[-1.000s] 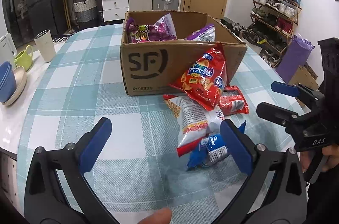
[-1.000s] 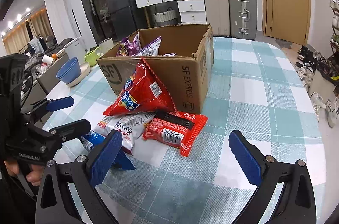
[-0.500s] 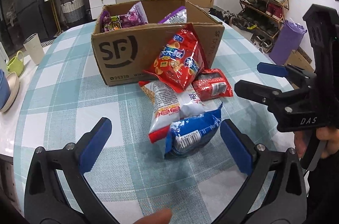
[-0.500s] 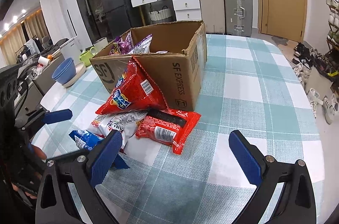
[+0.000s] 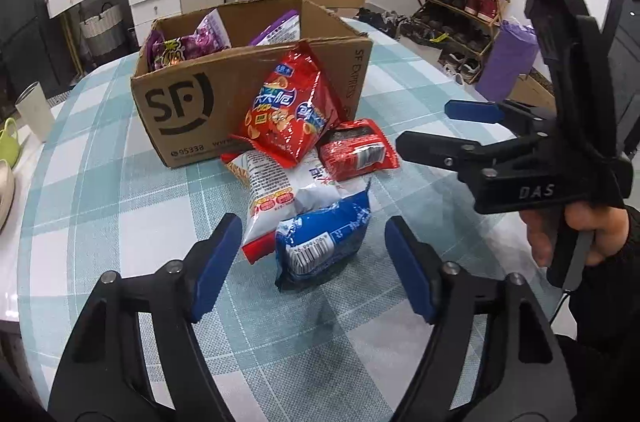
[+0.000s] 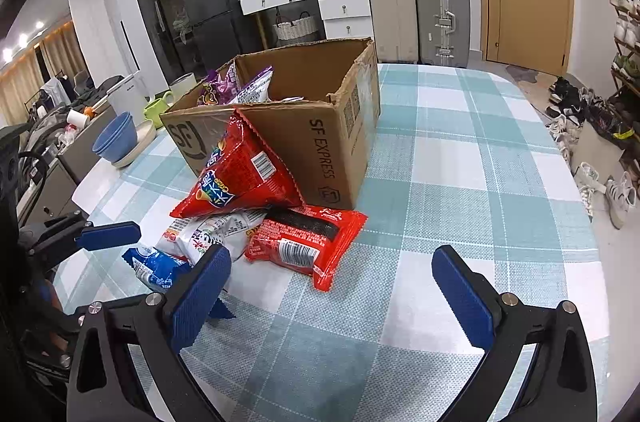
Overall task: Organize snacks
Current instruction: 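Withdraw both tools from the box back toward the remaining bags, then grasp the blue snack bag with the left tool while the right tool grasps the red wafer pack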
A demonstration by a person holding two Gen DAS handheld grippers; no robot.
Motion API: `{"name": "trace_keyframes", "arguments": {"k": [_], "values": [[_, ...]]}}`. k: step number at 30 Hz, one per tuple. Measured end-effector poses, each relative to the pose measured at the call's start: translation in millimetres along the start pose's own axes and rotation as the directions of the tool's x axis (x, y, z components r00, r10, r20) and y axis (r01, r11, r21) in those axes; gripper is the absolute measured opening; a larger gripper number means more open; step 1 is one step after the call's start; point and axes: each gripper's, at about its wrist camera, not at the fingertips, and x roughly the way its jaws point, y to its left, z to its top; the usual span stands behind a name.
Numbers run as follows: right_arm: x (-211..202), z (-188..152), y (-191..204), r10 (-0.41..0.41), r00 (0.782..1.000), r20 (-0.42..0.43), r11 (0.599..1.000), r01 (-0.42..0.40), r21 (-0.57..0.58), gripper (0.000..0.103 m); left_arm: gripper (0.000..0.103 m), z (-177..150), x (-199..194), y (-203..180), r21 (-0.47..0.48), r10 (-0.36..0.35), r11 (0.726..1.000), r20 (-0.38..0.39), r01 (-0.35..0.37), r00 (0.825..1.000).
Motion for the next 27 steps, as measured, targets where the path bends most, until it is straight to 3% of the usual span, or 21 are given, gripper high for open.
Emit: {"name": "trace_keyframes", "arguments": {"k": [6,14,21,23,27], "values": [[0.7,-0.7,2.8,-0.01,1.0,0.003,1.0,0.01,-0.012,0.102,0.061,-3.6,3.6,-1.5,-0.001,-0.066,0.998,-0.014,0.066,0.998],[3.8,-2.1,2.5,-0.008,1.0,-0.006,1.0,0.008,-0.009,0.102,0.061,-10.5,25.9,-7.0,-0.001,-0.027,1.0,-0.064,0.027,0.998],[6.5,-4.0,4.1,-0.004,1.0,-0.012,1.0,0.004,-0.014,0.102,0.06,-10.5,30.4,-8.2,-0.031,-0.033,0.999,-0.056,0.032,0.998],[7.1,-4.7,5.1,-0.004,1.0,-0.013,1.0,0.004,-0.017,0.102,0.05,-9.7,32.2,-7.9,-0.042,-0.021,0.999,-0.055,0.019,0.998],[6.1,-4.1,5.0,-0.006,1.0,-0.009,1.0,0.006,-0.018,0.102,0.045,-9.5,33.3,-7.6,-0.047,-0.023,0.999,-0.049,0.02,0.999]]}}
